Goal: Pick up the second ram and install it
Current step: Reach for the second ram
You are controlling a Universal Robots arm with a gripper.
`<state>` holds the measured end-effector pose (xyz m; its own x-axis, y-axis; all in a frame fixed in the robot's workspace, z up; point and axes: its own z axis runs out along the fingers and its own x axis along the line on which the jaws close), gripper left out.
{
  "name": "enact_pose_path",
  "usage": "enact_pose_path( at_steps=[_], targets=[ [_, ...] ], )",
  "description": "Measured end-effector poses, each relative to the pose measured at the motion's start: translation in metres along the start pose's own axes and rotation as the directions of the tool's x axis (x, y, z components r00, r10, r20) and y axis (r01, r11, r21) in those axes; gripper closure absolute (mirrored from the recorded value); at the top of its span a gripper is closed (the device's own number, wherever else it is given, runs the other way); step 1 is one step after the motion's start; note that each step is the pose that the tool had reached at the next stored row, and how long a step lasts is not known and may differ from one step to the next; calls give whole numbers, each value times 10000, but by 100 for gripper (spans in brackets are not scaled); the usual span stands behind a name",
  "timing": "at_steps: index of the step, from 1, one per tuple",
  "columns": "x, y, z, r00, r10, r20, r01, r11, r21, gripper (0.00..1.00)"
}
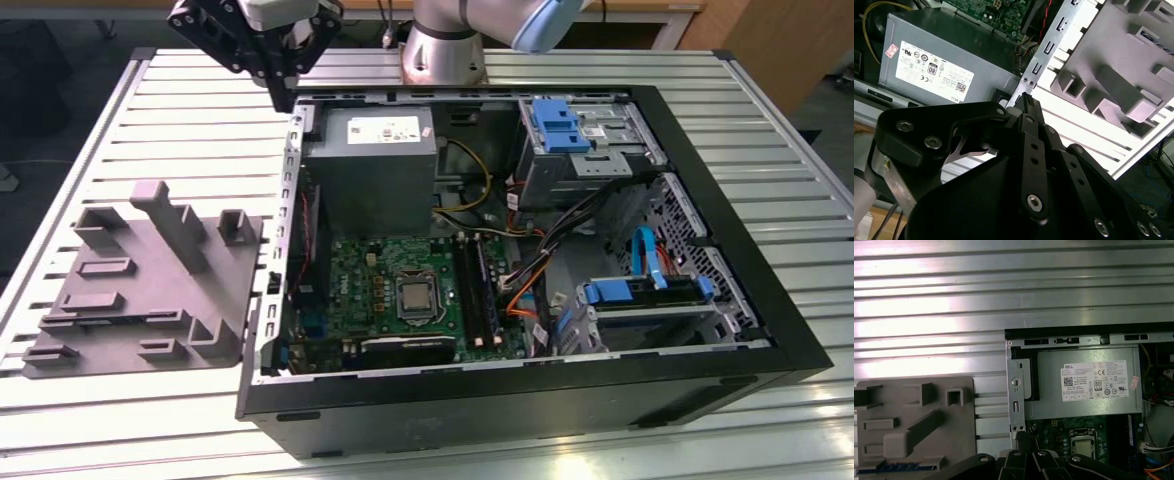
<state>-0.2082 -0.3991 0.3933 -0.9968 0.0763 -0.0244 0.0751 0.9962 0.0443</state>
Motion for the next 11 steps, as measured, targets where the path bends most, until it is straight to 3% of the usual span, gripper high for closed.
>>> enact_pose_path(
  at_steps=[11],
  targets=[
    [35,-5,-1,10000,0,0,0,10000,-1,89]
  ],
)
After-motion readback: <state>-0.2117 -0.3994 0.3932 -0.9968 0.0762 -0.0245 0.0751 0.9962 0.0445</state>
